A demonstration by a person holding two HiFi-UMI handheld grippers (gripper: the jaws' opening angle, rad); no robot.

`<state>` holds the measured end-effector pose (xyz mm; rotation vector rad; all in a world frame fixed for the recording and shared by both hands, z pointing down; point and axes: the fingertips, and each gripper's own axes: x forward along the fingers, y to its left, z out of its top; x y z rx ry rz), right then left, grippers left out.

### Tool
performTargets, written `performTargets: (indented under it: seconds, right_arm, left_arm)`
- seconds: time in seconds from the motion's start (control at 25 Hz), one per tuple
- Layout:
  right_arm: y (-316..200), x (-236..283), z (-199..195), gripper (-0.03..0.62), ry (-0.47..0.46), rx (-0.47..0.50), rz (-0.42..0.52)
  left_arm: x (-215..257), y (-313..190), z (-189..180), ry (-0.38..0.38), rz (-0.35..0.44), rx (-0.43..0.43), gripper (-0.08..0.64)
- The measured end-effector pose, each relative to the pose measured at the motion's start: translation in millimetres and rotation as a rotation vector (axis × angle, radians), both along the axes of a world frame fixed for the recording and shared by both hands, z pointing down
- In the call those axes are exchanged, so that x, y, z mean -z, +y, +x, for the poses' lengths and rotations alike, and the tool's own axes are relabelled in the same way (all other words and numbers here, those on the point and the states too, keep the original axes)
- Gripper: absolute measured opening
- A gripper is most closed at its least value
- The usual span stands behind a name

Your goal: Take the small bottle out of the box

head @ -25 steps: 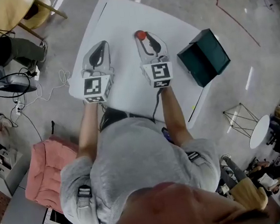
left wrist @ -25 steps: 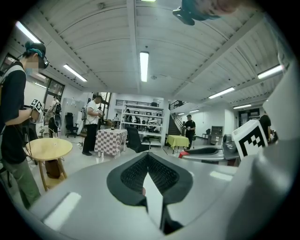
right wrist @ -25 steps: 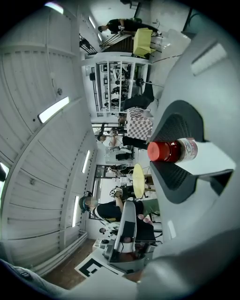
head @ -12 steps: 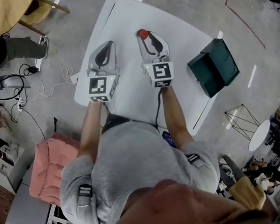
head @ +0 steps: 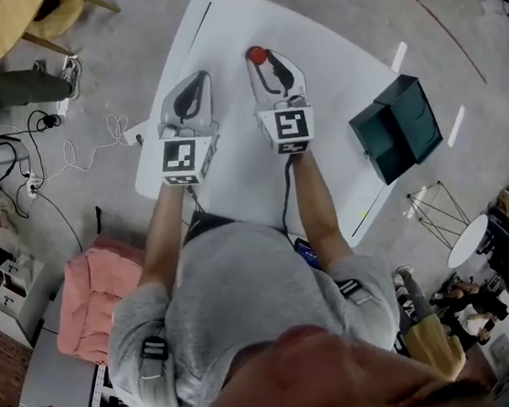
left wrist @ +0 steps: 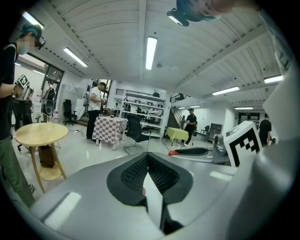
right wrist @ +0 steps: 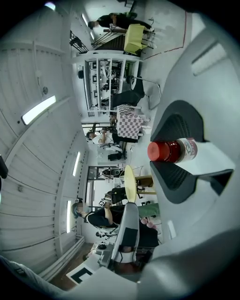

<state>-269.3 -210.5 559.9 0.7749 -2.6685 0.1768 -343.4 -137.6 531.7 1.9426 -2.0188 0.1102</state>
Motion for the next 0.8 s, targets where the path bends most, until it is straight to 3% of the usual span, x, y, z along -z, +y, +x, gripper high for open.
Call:
performTargets:
  seconds: [0.8]
  right_arm:
    - [-17.4,-36.1,-25.6,0.133,0.026,0.015,-0.012]
  left_arm:
    - [-32.9,-14.8,-11.0,0.040,-0.043,0.004,0.011]
